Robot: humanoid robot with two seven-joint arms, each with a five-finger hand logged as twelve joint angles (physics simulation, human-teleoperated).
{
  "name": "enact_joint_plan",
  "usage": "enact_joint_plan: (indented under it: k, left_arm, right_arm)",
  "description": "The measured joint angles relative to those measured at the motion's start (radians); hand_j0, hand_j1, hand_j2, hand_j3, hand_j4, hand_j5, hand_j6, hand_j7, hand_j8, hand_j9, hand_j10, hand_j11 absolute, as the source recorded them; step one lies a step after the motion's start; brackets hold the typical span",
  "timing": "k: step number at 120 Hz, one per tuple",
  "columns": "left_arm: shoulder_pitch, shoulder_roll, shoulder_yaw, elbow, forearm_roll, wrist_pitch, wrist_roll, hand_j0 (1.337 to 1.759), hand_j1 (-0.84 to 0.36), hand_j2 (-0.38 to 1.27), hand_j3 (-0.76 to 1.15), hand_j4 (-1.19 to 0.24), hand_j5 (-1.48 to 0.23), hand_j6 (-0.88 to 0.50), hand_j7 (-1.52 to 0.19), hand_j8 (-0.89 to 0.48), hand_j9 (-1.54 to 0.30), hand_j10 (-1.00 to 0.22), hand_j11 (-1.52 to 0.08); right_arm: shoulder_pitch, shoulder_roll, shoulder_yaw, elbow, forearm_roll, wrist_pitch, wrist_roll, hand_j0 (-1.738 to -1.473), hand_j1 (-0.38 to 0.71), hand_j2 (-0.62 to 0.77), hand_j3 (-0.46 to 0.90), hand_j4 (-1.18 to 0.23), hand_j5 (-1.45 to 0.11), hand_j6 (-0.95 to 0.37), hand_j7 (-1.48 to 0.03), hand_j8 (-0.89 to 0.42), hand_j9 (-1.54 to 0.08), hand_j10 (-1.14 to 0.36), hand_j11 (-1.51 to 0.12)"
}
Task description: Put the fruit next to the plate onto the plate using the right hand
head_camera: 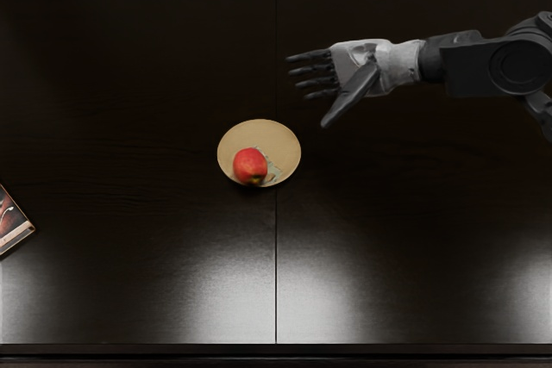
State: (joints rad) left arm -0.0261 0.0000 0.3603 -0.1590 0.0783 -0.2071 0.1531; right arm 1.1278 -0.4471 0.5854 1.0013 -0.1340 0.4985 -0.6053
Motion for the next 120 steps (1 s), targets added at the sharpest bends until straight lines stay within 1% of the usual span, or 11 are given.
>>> enact_joint_plan:
  k: [19, 55, 79, 120]
  left_arm:
    - [0.000, 0.000, 0.000, 0.000, 0.000, 0.000, 0.000, 1.658, 0.07, 0.05, 0.00, -0.23, -0.30, -0.23, -0.30, -0.23, -0.30, -0.23, -0.30]
    - [0.000, 0.000, 0.000, 0.000, 0.000, 0.000, 0.000, 1.658, 0.07, 0.05, 0.00, -0.23, -0.30, -0.23, -0.30, -0.23, -0.30, -0.23, -0.30]
    - [0.000, 0.000, 0.000, 0.000, 0.000, 0.000, 0.000, 1.658, 0.07, 0.05, 0.00, -0.23, -0.30, -0.23, -0.30, -0.23, -0.30, -0.23, -0.30]
    - [0.000, 0.000, 0.000, 0.000, 0.000, 0.000, 0.000, 1.658, 0.07, 0.05, 0.00, -0.23, -0.30, -0.23, -0.30, -0.23, -0.30, -0.23, -0.30]
  right_arm:
    - [-0.026, -0.072, 0.003, -0.003, 0.154, 0.087, -0.004, -1.658, -0.30, -0.01, 0.00, -0.04, -0.06, -0.04, -0.06, -0.04, -0.06, -0.04, -0.06]
    - [-0.077, -0.196, -0.002, -0.001, 0.343, 0.111, -0.005, -1.658, -0.30, -0.01, 0.00, -0.04, -0.05, -0.04, -0.05, -0.04, -0.05, -0.04, -0.05]
    - [-0.110, -0.265, -0.005, -0.001, 0.404, 0.113, -0.006, -1.658, -0.30, -0.01, 0.00, -0.04, -0.05, -0.04, -0.05, -0.04, -0.05, -0.04, -0.05]
    - [-0.152, -0.336, -0.007, 0.002, 0.460, 0.113, -0.006, -1.658, -0.30, -0.01, 0.00, -0.04, -0.05, -0.03, -0.05, -0.04, -0.05, -0.04, -0.05]
